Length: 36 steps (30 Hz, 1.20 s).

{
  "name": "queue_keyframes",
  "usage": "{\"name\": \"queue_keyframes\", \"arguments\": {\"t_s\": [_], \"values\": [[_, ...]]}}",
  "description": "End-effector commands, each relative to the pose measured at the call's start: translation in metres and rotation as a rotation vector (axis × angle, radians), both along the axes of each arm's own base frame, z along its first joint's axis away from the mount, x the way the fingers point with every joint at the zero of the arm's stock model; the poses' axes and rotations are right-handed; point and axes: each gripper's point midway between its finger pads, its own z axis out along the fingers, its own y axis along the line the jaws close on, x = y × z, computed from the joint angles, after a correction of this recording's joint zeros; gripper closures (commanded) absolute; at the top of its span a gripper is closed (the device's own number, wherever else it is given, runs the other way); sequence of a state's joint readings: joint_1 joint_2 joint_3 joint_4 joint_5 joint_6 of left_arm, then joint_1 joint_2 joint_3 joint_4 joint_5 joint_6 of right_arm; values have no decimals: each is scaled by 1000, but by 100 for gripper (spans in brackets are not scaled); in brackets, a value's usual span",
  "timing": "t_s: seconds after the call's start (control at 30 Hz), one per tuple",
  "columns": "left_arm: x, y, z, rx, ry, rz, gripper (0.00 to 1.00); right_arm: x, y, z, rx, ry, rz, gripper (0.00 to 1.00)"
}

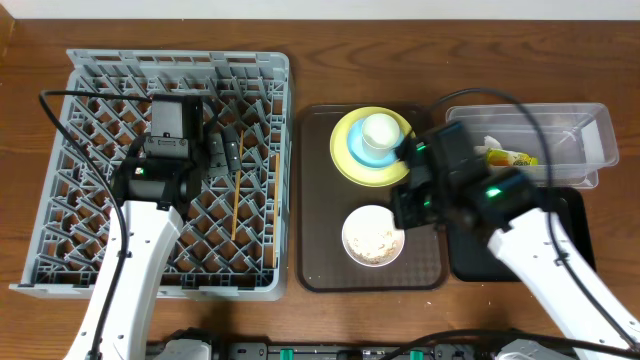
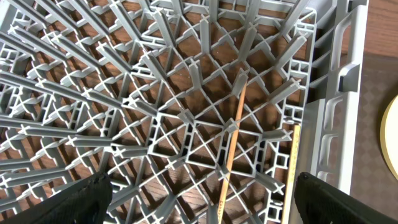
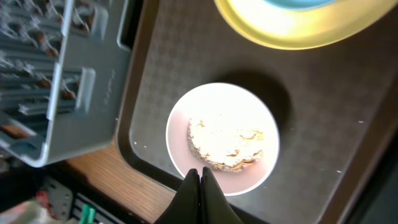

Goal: Sort waste into correct bins and load items into the dishwasher
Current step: 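Move the right gripper to the white bowl of rice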

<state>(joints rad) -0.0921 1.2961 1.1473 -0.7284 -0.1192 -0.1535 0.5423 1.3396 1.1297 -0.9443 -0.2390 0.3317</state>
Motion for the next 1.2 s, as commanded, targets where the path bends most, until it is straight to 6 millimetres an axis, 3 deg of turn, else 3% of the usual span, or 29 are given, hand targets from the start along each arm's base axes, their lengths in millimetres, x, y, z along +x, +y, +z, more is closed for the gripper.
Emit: {"name": "queue_keyframes", "arguments": {"t_s": [0.0,0.2,0.37,0.57,0.83,1.1,1.17], "values": [[0,4,2,9,-7,12,6,-5,7,-23,-103,6,-22,99],[1,4,2,9,-6,12,6,-9,10,-55,-196,77,-49,99],[1,4,2,9,-7,12,6,-8,9,-93,-266,174,-72,99],[1,4,3,9,-7,12,6,2,-5,-122,-354,204,-108,99],[1,4,3,9,-7,12,6,26,-51,-133,-520,149,-244,99],[0,4,2,9,-7,12,5,51,-89,-131,-490,168,-394,99],[0,4,2,9,-7,12,6,53,-89,-131,-436,201,-389,99]]}}
